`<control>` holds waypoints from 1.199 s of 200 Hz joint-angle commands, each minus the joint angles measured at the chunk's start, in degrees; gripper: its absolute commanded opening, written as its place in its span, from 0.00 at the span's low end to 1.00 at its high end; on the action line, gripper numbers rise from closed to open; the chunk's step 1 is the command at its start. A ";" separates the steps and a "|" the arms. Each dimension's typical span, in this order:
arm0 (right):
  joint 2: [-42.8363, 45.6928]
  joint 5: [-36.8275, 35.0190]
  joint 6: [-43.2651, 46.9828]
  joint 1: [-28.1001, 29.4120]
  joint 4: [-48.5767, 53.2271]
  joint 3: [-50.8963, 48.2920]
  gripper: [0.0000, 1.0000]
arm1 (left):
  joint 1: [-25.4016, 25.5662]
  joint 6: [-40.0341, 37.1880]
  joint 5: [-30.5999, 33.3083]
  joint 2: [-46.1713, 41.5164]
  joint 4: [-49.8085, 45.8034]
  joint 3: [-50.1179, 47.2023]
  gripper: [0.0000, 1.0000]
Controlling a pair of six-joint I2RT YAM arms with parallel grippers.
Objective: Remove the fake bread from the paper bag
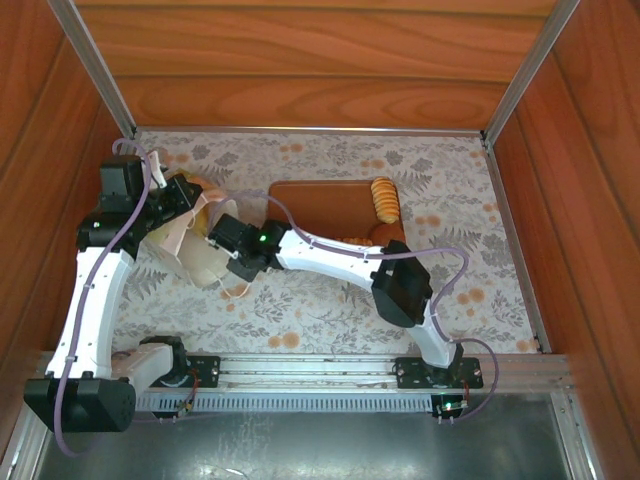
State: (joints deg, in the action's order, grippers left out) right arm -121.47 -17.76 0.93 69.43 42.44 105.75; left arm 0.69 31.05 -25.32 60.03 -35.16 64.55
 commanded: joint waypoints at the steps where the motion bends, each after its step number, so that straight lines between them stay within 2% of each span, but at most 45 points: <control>1: 3.55 2.77 4.25 0.88 1.54 -1.09 0.31 | -0.51 0.67 0.04 0.34 1.35 1.54 0.00; 36: 7.90 3.65 1.97 0.65 -0.61 -3.71 0.35 | -0.44 0.68 -0.36 0.07 1.47 1.46 0.00; 53: 10.15 6.55 0.41 0.22 -3.62 -5.81 0.38 | -0.47 0.59 -0.54 -0.09 1.48 1.28 0.00; 78: 11.43 6.80 -5.62 -1.00 -6.77 -7.89 0.43 | -0.47 0.62 -0.87 -0.50 1.49 1.02 0.00; 104: 8.30 6.27 -14.67 -2.99 -3.07 -3.65 0.44 | -0.51 1.11 -0.77 -0.88 1.45 0.79 0.00; 128: 4.07 10.40 -21.79 -4.28 1.31 1.95 0.44 | -0.49 1.40 -1.28 -0.95 1.56 0.88 0.00; 162: 2.39 15.82 -30.08 -6.28 -0.83 1.85 0.47 | -0.40 1.60 -1.52 -1.04 1.81 0.91 0.00; 207: 0.80 25.46 -33.74 -8.48 -6.13 -0.38 0.48 | -0.35 1.71 -1.91 -0.95 2.17 0.75 0.00; 240: -2.37 26.95 -36.46 -8.78 -4.92 1.53 0.48 | -0.40 2.31 -2.71 -0.92 2.70 0.39 0.00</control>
State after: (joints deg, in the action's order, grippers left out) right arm -121.16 5.04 -31.68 61.01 38.15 105.84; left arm 0.69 32.38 -26.37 60.03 -34.24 64.55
